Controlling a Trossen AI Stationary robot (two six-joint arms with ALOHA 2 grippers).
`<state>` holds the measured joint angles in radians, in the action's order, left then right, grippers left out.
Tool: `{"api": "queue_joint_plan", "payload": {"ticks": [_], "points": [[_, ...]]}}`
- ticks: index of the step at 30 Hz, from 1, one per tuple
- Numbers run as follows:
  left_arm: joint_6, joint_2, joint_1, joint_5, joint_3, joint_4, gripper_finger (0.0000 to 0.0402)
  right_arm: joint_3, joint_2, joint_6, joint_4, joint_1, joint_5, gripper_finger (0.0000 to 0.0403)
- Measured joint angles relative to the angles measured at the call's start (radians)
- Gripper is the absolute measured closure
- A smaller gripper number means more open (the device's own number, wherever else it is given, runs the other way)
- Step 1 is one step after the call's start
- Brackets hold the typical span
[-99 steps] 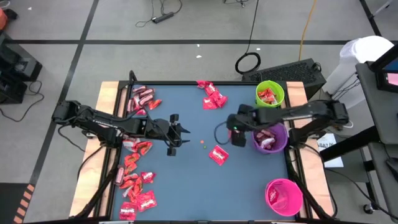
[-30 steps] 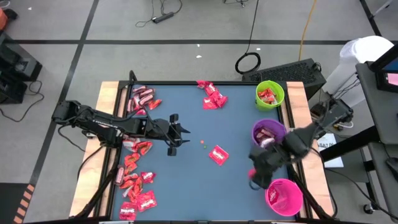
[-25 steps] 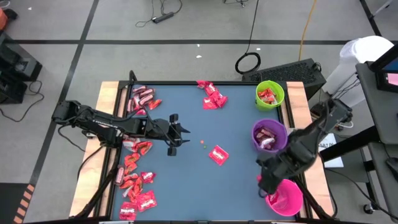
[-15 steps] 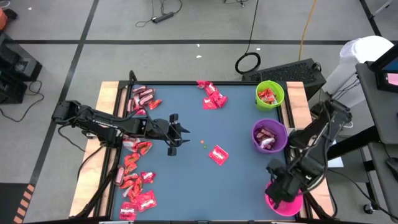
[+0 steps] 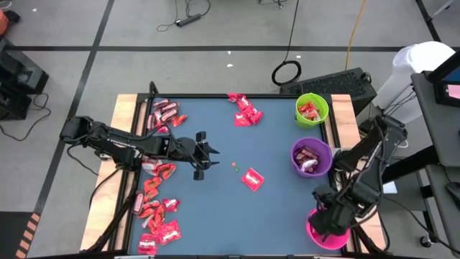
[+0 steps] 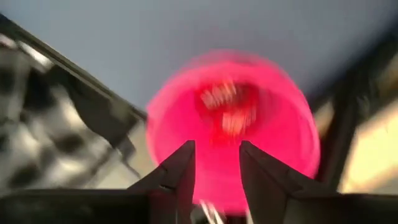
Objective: Organize candy in baskets
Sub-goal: Put the red candy pack into the pink bucket
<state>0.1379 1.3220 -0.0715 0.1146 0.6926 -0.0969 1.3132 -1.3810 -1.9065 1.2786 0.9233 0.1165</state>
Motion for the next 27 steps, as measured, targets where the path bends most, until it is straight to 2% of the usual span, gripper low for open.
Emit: {"api": "queue_joint_plan", "payload": {"ticks": [7,15,20,27], "points": [[0.0,0.0,0.0,0.0,0.0,-0.001,0.0222,0.0,0.003,0.363,-0.005,-0.099,-0.436,0.0265],[0.006,0.0,0.0,0.0,0.0,-0.002,0.0222,0.0,-0.046,0.709,-0.044,-0.247,-0.664,0.0171],[0.001,0.0,0.0,0.0,0.0,-0.002,0.0222,0.0,-0.117,0.9,-0.119,-0.369,-0.693,0.0122],[-0.001,0.0,0.0,0.0,0.0,-0.002,0.0222,0.0,-0.245,1.11,-0.256,-0.494,-0.682,0.011]]}}
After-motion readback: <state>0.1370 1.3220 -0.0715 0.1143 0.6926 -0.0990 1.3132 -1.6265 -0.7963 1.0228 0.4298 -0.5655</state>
